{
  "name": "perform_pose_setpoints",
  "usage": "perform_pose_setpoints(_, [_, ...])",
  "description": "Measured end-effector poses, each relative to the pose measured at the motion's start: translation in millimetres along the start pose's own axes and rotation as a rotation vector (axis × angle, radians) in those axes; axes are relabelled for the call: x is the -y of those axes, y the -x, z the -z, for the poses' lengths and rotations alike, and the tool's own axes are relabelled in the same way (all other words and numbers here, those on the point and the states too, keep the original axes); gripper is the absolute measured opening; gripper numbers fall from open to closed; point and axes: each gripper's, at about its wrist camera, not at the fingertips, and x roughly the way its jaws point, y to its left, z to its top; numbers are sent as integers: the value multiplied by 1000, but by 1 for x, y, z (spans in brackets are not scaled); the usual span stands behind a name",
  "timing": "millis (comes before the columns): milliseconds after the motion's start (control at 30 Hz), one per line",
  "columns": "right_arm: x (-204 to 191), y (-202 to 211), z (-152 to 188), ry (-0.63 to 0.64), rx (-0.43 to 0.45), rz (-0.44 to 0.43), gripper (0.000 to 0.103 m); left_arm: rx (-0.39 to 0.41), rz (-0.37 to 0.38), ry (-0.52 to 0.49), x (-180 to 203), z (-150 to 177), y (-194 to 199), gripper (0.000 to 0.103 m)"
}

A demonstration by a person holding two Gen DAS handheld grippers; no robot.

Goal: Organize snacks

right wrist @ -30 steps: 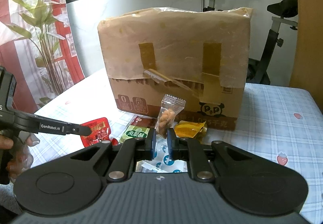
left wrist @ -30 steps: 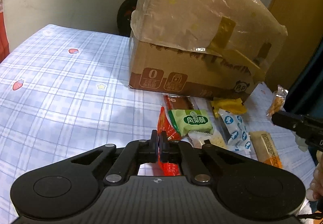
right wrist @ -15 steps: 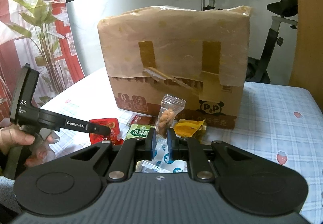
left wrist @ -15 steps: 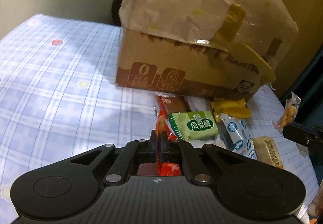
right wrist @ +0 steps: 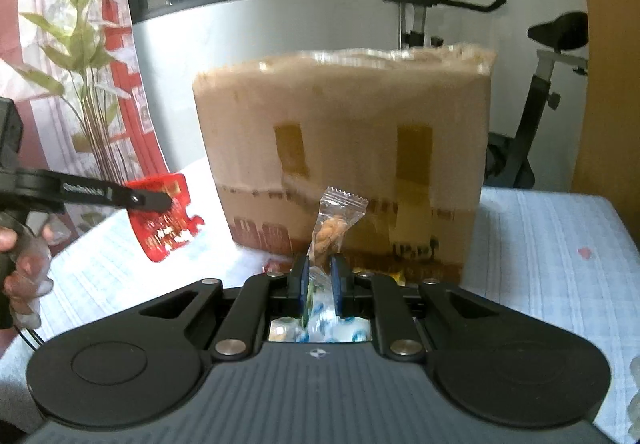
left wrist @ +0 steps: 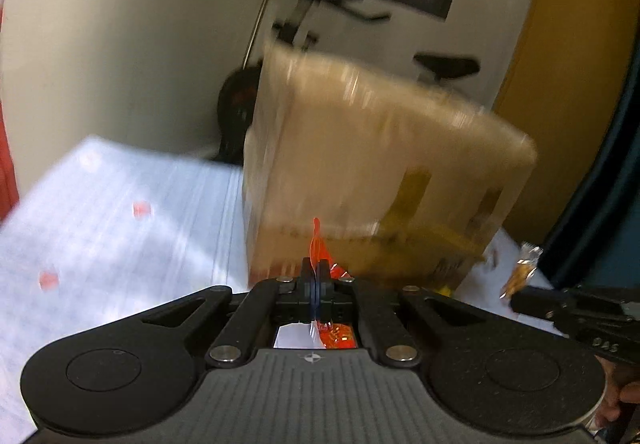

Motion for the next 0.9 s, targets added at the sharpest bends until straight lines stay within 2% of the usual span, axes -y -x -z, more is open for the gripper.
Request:
perform_pose_setpoints(233, [3,9,-47,58,93,-5,13,154,35,-62,24,-59,25,1])
perform_pose_setpoints(433, [19,-1,-104,81,186,49,13,224,53,-116,47,-119,8,1])
perform_pose_setpoints(600, [40,-27,-138,32,182,125,13,214,46,-119,67,-157,-35,1])
perform_pose_setpoints(767, [59,-52,-143,-20,116,197,14,148,2,-110,79,-164,-73,3])
perform_pose_setpoints(800, [63,-54,-142,-25,104,206,14,128,-2,-94,76,-164,-76,6])
perform_pose_setpoints(867, [67,-54,-139,-46,86,212,15,100,1,-69,72,-162,-82,21])
perform_pose_setpoints(900, [69,-51,-138,-58,91,202,17,97,4,-68,69,-160,-82,33])
